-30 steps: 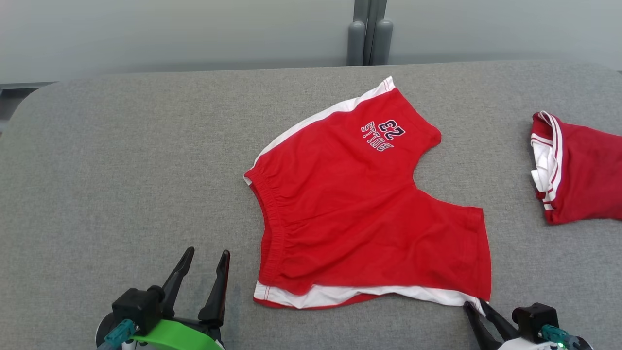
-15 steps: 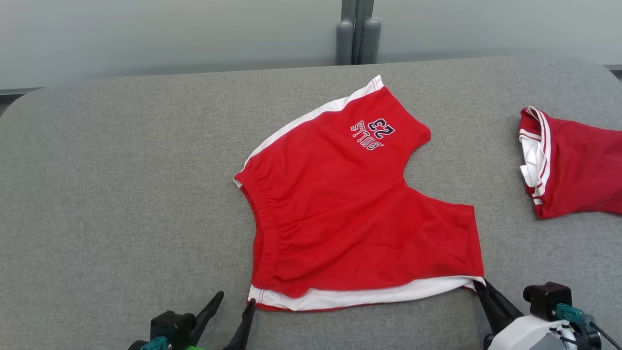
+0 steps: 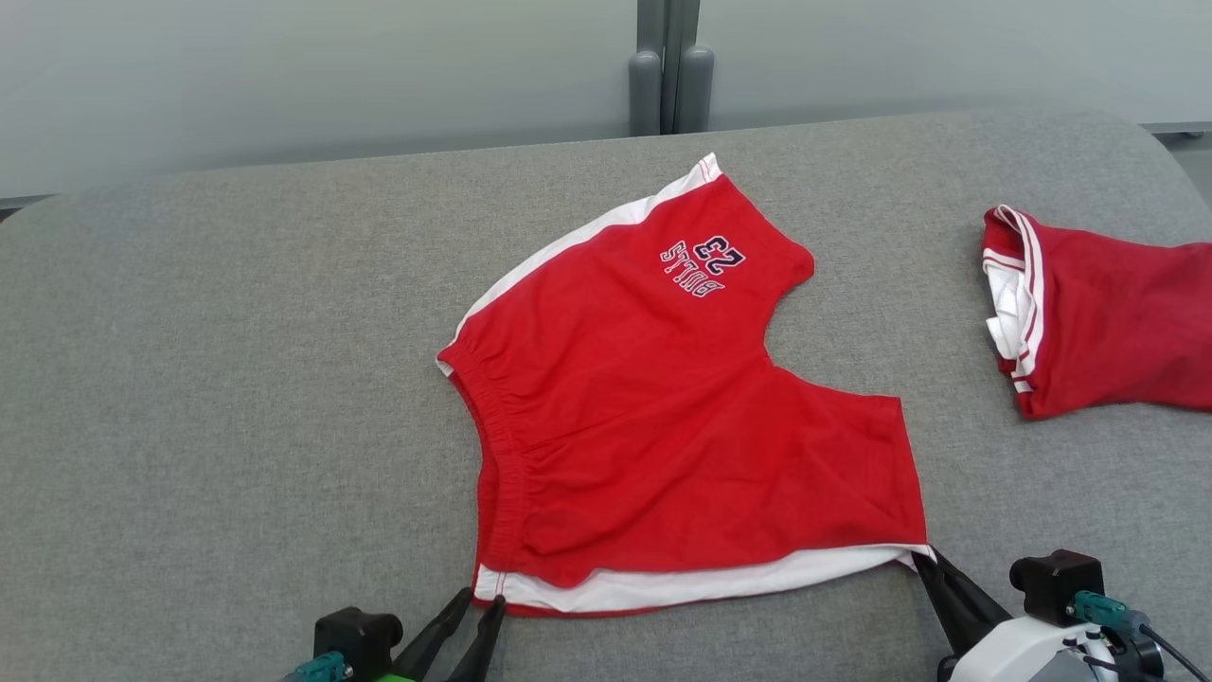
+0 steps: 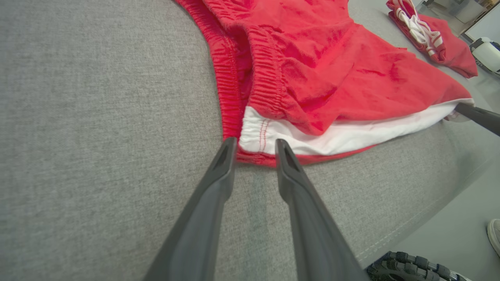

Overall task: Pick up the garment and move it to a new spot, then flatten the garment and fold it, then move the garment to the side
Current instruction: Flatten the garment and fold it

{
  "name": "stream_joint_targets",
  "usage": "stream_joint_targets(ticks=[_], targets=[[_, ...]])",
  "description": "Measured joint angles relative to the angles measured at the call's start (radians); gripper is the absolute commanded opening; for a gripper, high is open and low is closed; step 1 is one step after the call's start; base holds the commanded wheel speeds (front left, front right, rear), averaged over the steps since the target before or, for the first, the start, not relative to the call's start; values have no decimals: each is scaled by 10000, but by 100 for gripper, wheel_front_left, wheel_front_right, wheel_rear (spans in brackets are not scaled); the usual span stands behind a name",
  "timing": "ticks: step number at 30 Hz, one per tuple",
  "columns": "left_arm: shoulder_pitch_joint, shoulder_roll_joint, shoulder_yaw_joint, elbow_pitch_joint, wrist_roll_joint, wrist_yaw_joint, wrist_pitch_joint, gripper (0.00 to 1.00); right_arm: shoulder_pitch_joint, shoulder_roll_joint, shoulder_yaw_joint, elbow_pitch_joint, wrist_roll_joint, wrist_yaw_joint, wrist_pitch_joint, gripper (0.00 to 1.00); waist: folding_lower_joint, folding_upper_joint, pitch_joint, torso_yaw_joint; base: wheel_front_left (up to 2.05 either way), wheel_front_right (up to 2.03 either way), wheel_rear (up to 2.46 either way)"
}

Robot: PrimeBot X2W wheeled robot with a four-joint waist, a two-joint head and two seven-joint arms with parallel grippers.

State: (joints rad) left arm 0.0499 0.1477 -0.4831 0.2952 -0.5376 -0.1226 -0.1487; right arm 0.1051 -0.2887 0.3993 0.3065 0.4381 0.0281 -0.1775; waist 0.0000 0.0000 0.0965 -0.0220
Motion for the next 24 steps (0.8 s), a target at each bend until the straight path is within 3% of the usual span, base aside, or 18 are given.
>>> stream_joint_targets(ticks=[2, 5, 10, 12, 14, 18, 19, 20, 24], targets=[[-55, -12, -61, 84, -52, -2, 4, 51, 0, -2, 2, 4, 0, 56, 25, 0, 0, 0, -9, -13, 0, 0, 0], [-269, -12, -130, 186, -52, -2, 15, 71, 0, -4, 4, 6, 0, 58, 25, 0, 0, 0, -14, -27, 0, 0, 0], [-553, -12, -359, 272, -54, -2, 17, 83, 0, -6, 21, 8, 0, 63, 71, 0, 0, 0, -13, -45, 0, 0, 0], [-560, -21, -447, 332, -88, -4, 29, 72, 0, -8, 31, 13, 2, 67, 82, 0, 0, 0, -17, -51, 0, 0, 0], [-561, -17, -529, 412, -140, -4, 36, 48, 0, -6, 36, 17, 2, 67, 82, 0, 0, 0, -22, -59, 0, 0, 0], [-595, -13, -727, 485, -209, -4, 38, 18, -1, -6, 40, 33, 2, 69, 84, 0, 0, 0, -38, -73, 0, 0, 0], [-637, -13, -777, 491, -226, -4, 31, 5, -1, -6, 40, 35, 4, 69, 84, 0, 0, 0, -43, -74, 0, 0, 0], [-694, -15, -871, 485, -267, -4, 27, 0, -1, -4, 42, 36, 6, 71, 84, 0, 0, 0, -49, -74, 0, 0, 0], [-786, -100, -1241, 376, -652, -4, 121, 0, 8, 180, -232, -52, 700, 263, 123, 0, 0, 0, -80, -61, 0, 0, 0]])
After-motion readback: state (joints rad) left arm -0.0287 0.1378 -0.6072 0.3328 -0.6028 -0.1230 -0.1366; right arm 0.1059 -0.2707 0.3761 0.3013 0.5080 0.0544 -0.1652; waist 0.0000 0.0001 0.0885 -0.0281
